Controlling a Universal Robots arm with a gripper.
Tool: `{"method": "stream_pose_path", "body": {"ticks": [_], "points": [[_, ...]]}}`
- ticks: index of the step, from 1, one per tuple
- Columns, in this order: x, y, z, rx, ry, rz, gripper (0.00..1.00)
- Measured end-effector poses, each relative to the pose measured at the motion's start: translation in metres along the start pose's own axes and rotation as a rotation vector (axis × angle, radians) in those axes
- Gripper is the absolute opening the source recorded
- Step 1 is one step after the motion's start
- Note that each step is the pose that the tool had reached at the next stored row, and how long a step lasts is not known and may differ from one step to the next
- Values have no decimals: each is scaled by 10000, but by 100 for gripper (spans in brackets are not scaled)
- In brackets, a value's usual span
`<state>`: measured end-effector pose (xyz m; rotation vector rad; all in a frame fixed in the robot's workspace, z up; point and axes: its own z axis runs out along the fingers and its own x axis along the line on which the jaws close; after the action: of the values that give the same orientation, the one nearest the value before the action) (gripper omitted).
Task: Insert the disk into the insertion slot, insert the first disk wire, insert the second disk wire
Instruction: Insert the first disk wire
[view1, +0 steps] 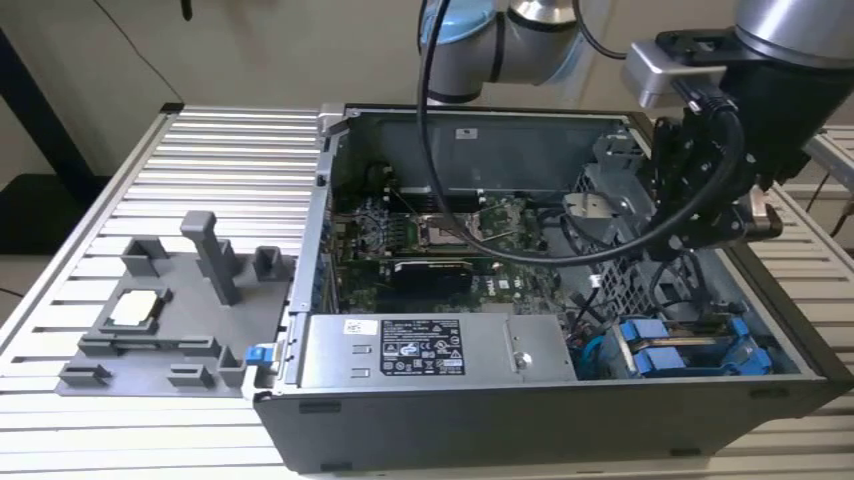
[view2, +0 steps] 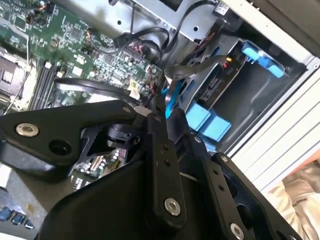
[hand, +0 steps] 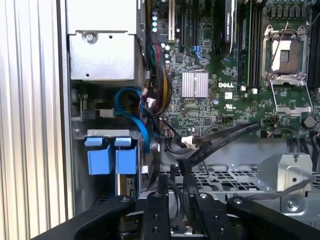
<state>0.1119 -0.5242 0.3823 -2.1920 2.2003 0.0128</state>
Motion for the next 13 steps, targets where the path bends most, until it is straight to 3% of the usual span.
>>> {"method": "stream_pose_path", "body": {"ticks": [2, 3, 7, 9, 11, 13], "points": [[-11, 51, 2, 26, 5, -10, 27], [-21, 62, 4, 39, 53, -27, 27], [-47, 82, 12, 94, 510, -156, 27], [-78, 97, 24, 155, 645, -206, 27], [-128, 125, 46, 244, 670, -217, 27], [-157, 180, 63, 391, 669, -216, 27]]}}
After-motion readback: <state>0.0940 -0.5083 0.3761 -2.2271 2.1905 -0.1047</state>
